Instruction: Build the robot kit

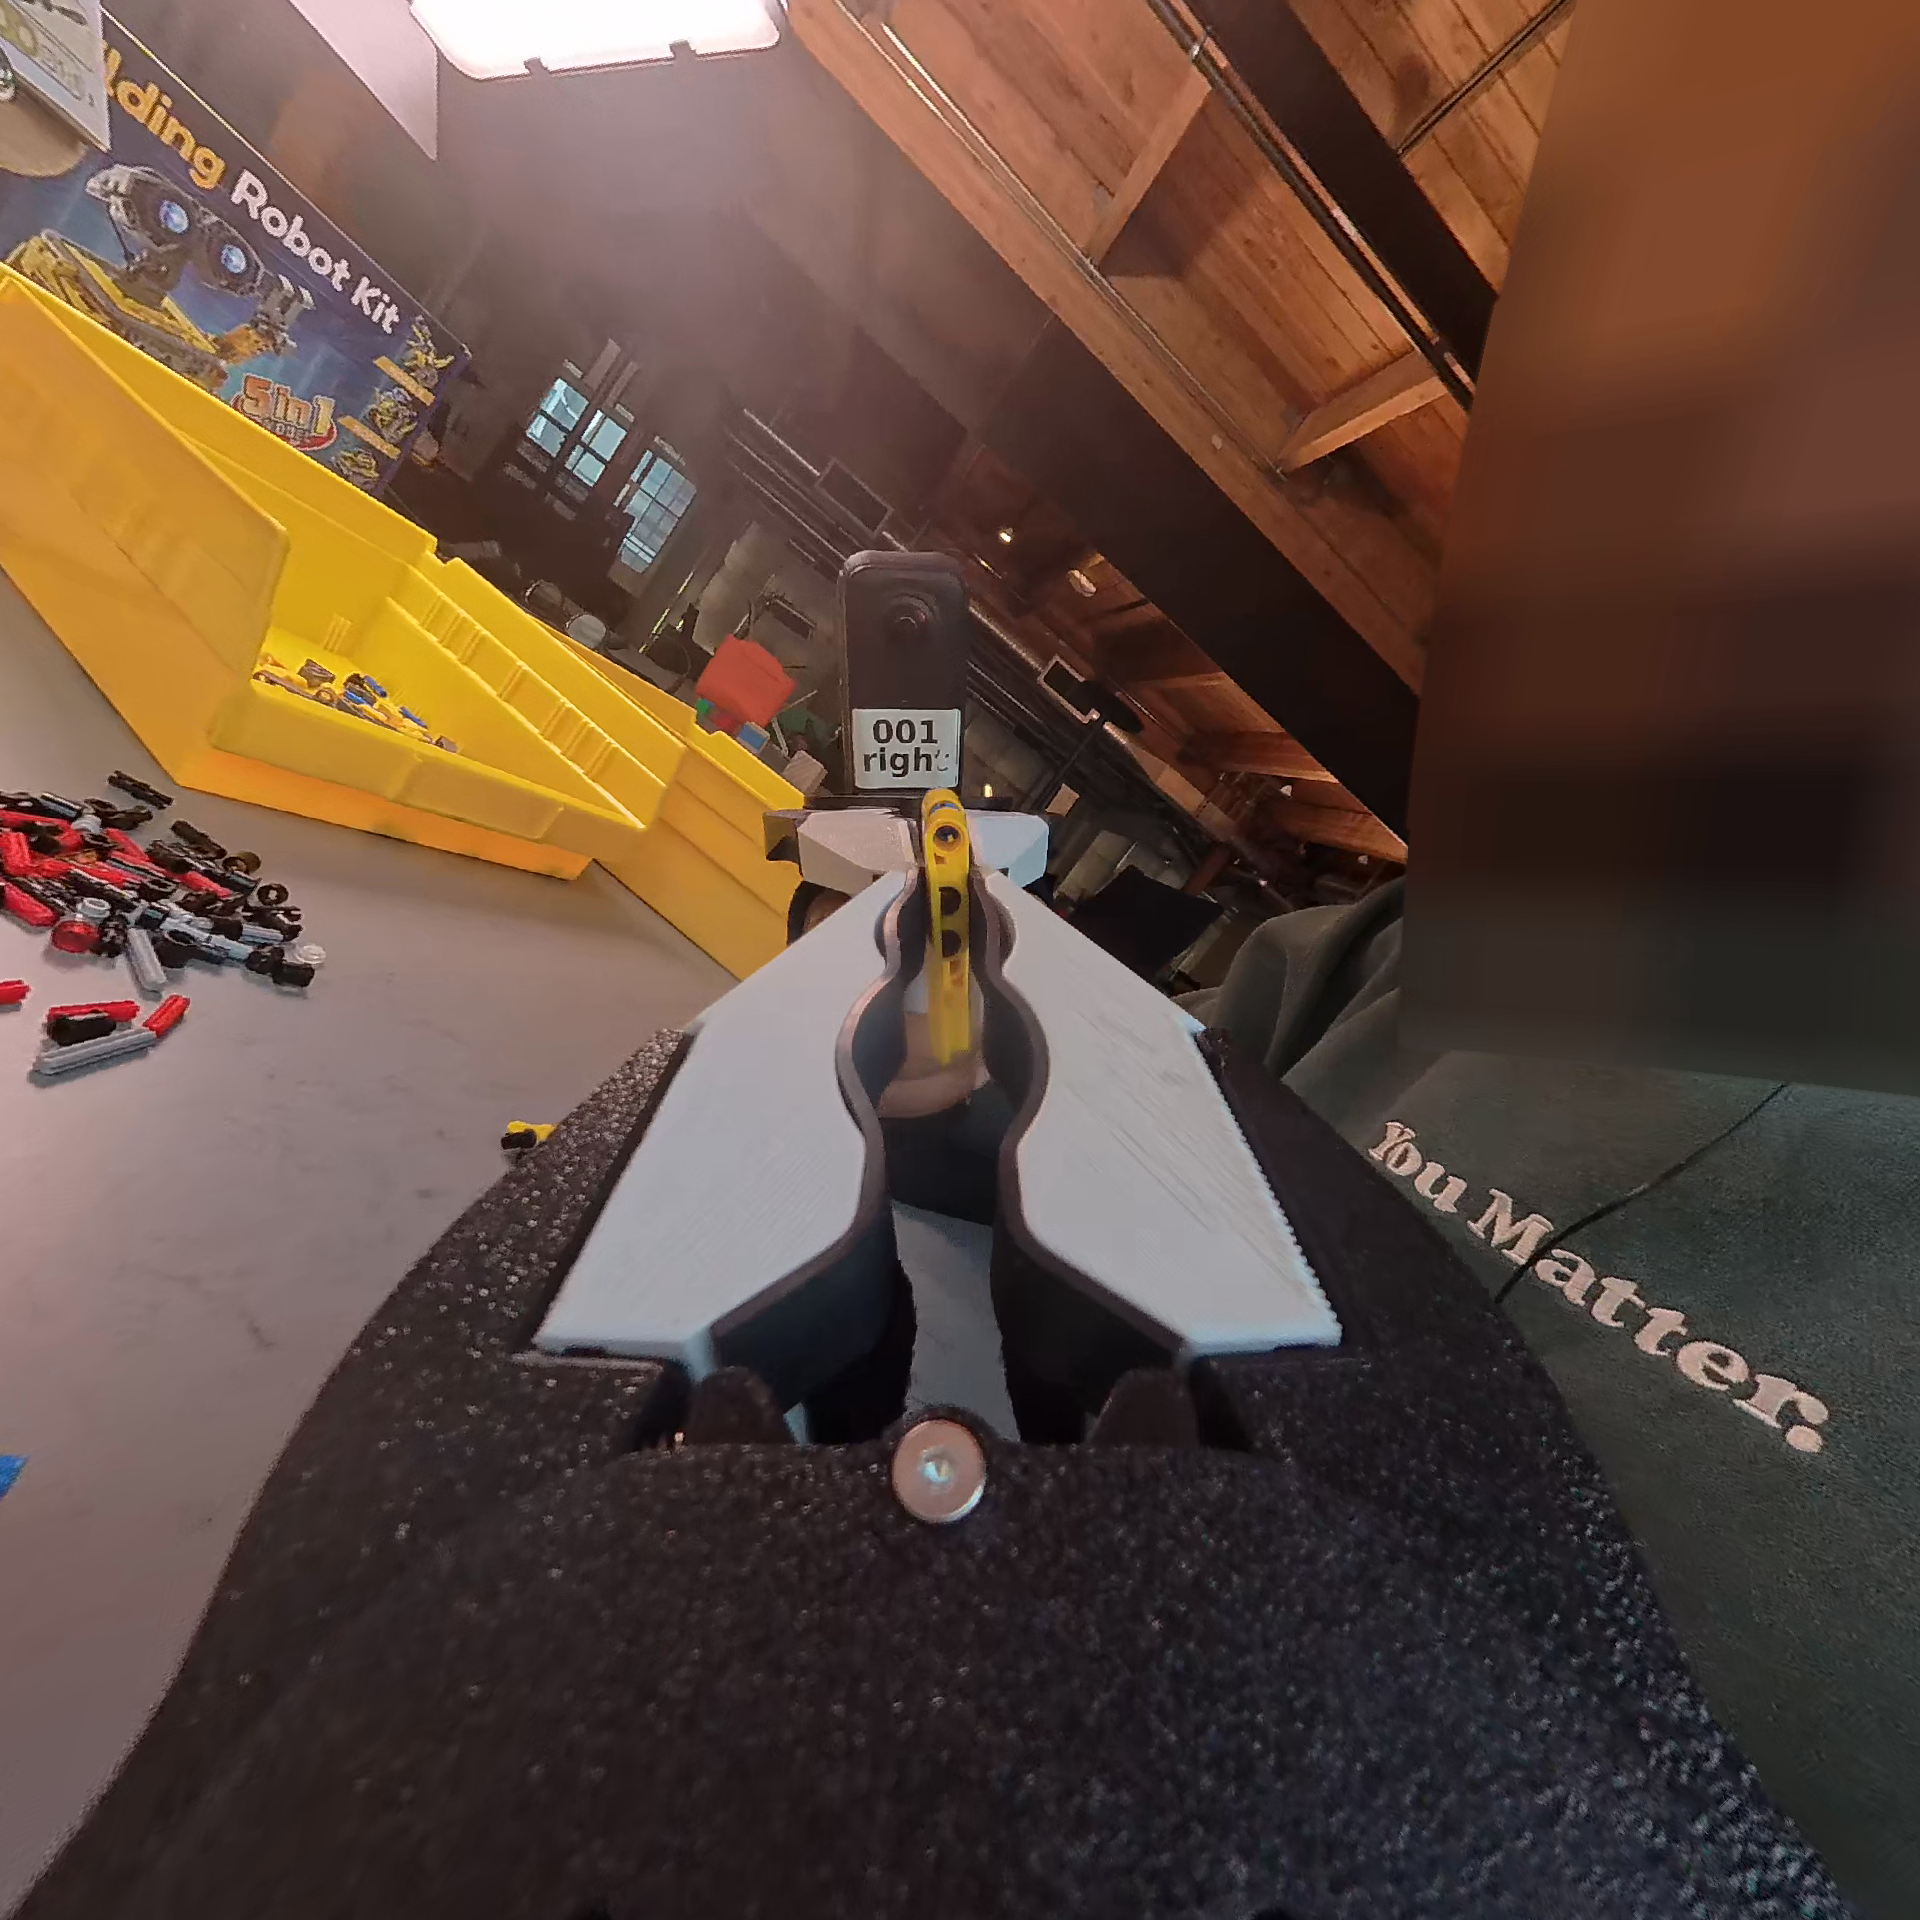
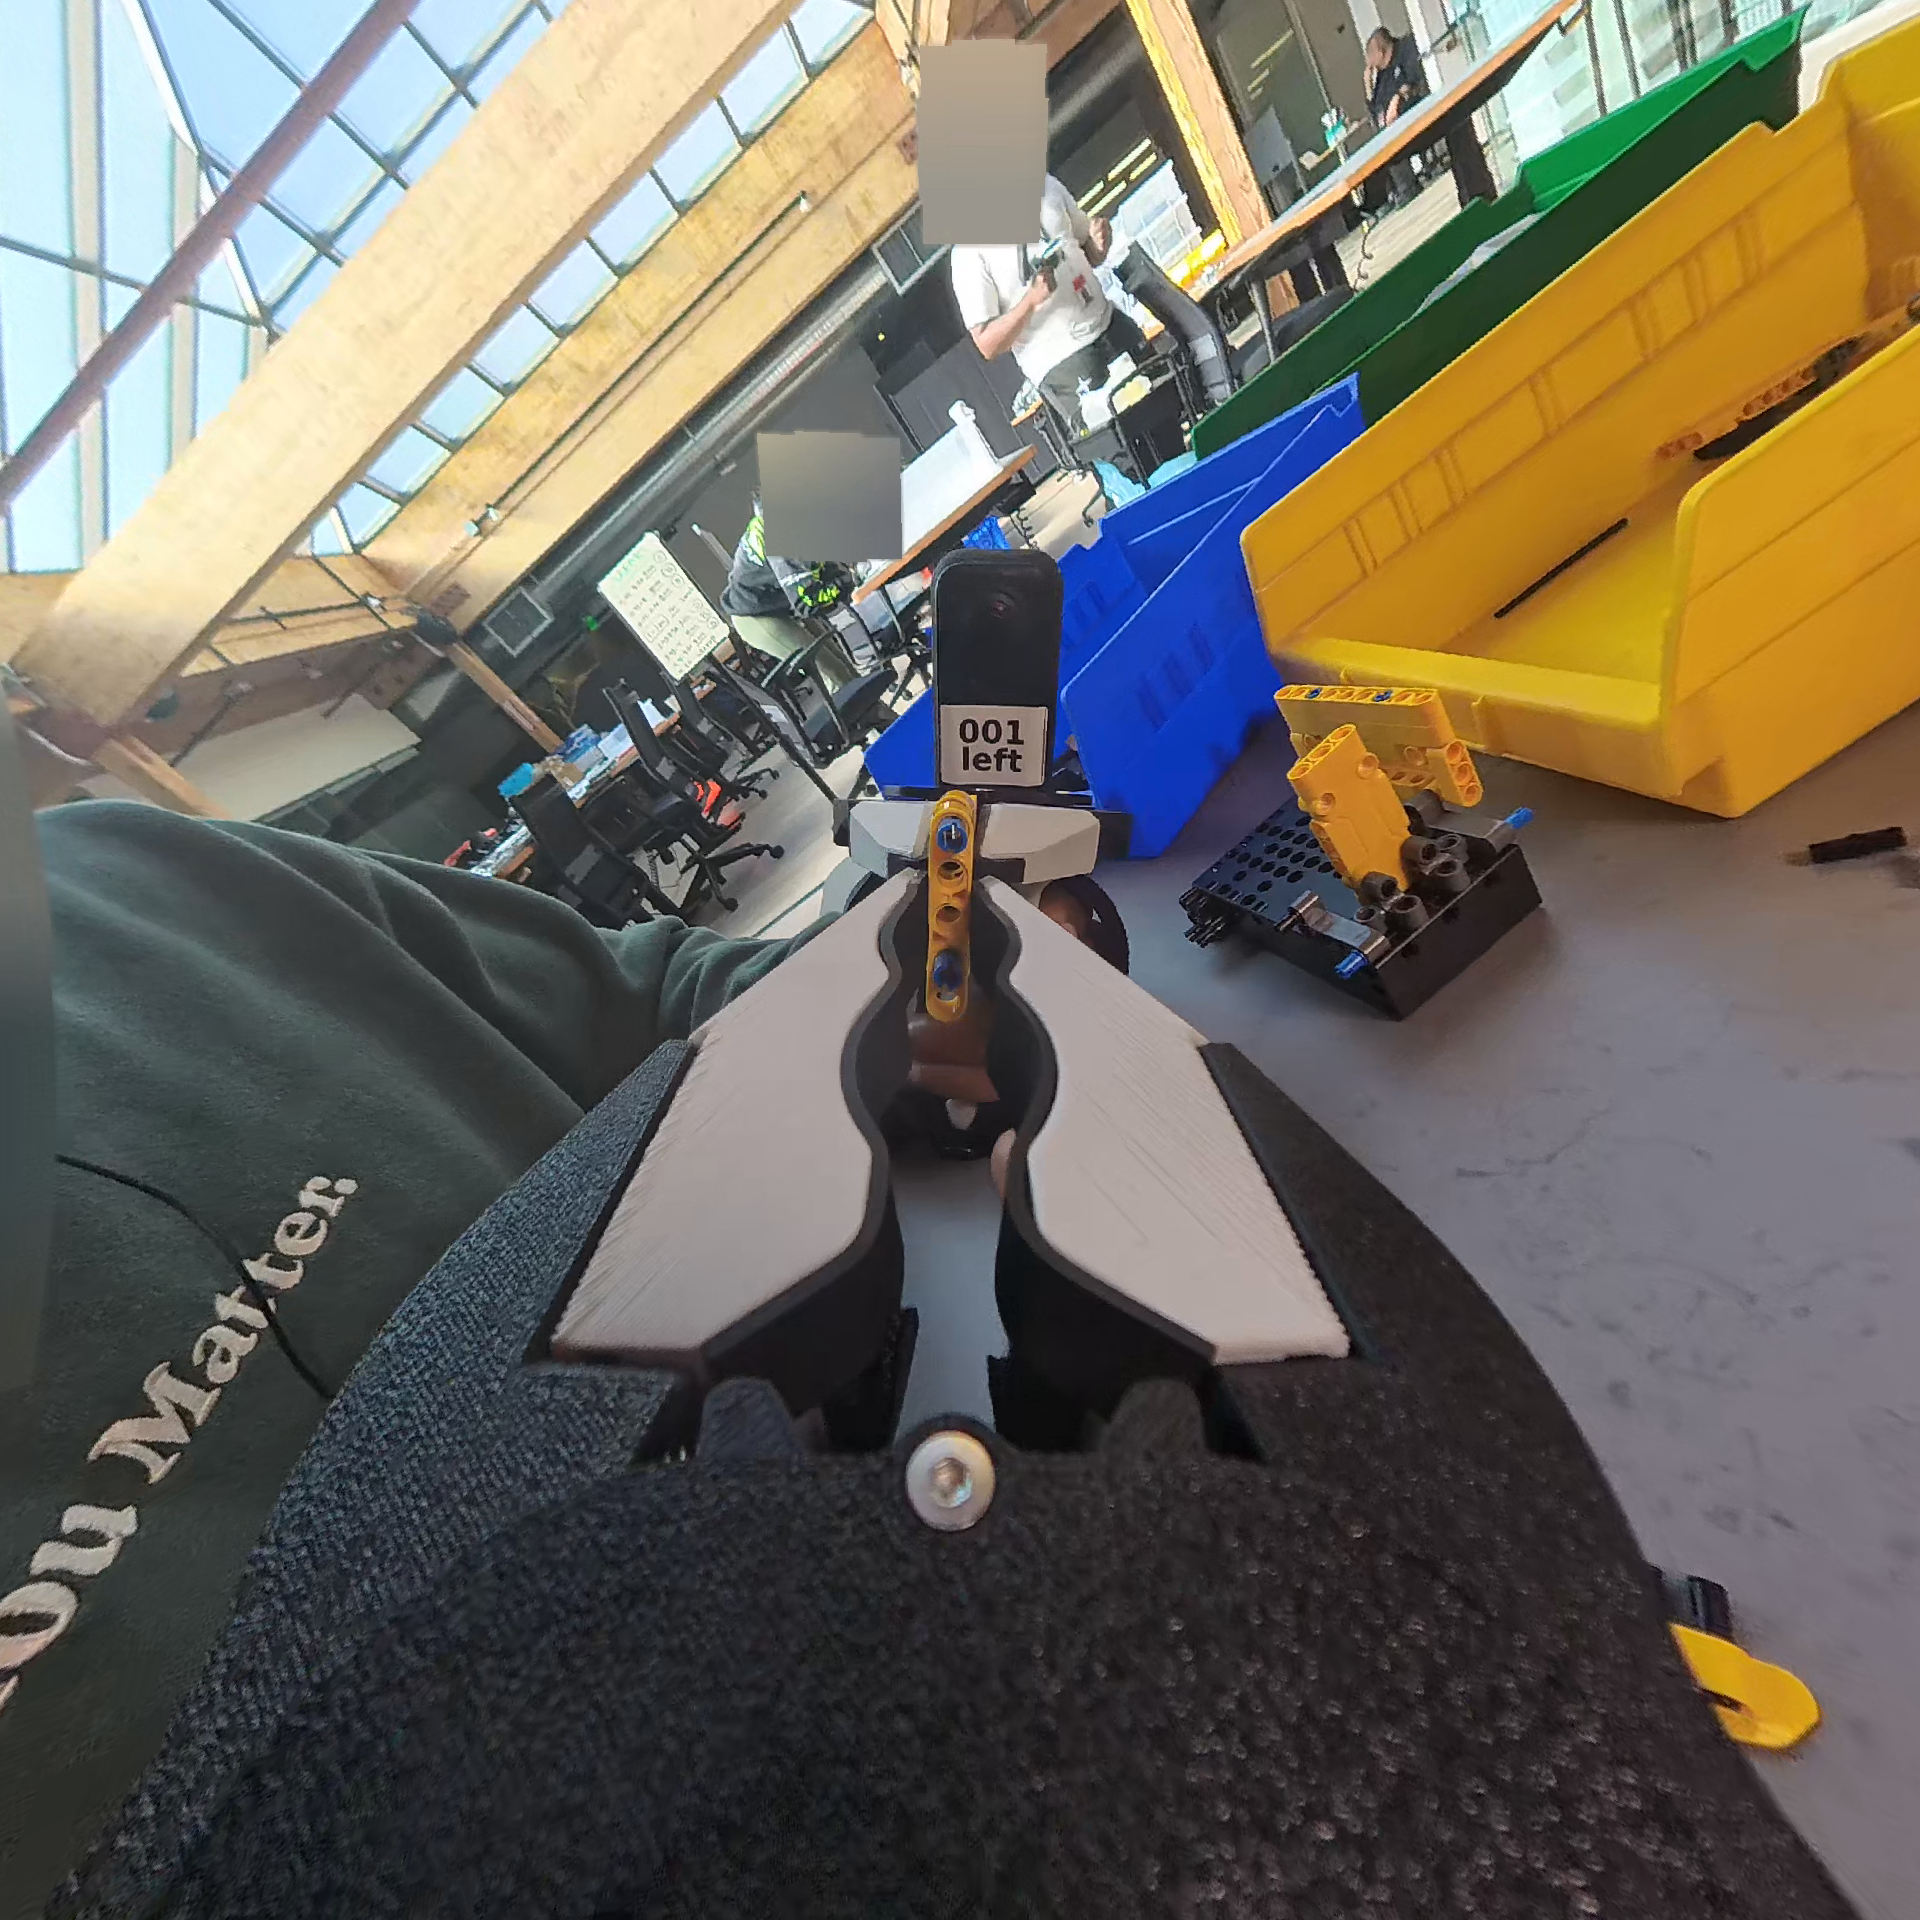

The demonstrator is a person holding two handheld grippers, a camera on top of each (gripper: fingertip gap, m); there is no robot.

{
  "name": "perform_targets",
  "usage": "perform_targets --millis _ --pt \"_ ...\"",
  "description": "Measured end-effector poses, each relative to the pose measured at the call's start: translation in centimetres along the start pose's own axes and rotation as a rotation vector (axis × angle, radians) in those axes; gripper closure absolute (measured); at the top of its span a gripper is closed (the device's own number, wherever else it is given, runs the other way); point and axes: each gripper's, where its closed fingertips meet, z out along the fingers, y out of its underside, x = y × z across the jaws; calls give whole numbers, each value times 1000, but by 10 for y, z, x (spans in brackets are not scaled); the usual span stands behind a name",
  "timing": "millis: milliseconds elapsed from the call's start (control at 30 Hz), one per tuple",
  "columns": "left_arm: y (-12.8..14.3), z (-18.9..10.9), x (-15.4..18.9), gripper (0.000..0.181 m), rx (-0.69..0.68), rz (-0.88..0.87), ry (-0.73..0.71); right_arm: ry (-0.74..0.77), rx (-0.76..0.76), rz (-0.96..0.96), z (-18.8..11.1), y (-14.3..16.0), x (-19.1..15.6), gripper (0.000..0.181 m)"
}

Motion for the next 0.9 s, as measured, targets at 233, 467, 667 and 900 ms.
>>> perform_targets --millis 233,467,667,900 --pt "1 0 -2 175 2 -12 5 51 -18 -43 -1 1 2 175" --pt "5 2 1 175 -34 31 5 33 -39 -44 -3 4 0 176" --pt "7 2 0 176 -49 82 -11 33 -66 -33 -4 6 0 175" --pt "9 3 14 176 -61 189 53 20 -109 -101 -4 8 -14 175"
